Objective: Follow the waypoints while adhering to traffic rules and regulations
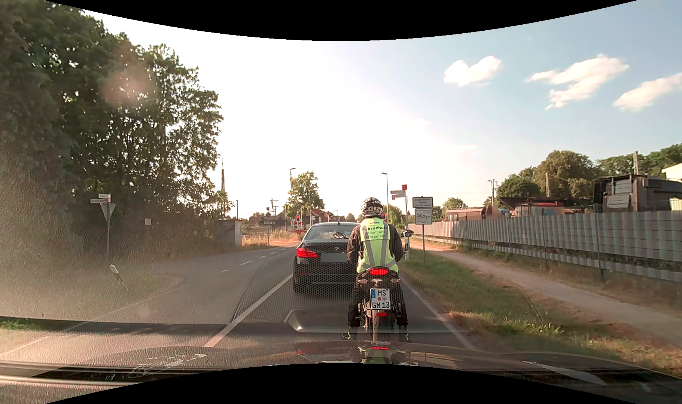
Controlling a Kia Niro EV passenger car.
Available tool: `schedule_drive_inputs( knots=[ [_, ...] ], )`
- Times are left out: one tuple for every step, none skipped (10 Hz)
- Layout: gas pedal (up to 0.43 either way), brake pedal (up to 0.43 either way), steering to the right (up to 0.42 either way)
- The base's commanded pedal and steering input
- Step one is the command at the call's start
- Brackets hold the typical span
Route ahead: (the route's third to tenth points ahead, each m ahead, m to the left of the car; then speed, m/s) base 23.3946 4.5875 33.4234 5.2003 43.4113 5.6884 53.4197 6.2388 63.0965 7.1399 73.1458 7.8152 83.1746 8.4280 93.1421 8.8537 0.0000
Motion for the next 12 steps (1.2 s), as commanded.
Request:
schedule_drive_inputs(
  knots=[
    [0.0,0.0,0.006],
    [0.0,0.0,0.006],
    [0.0,0.0,0.006],
    [0.0,0.0,0.005],
    [0.0,0.0,0.006],
    [0.0,0.0,0.006],
    [0.0,0.0,0.006],
    [0.0,0.0,0.006],
    [0.0,0.0,0.006],
    [0.0,0.0,0.006],
    [0.0,0.0,0.006],
    [0.0,0.0,0.006]
  ],
)
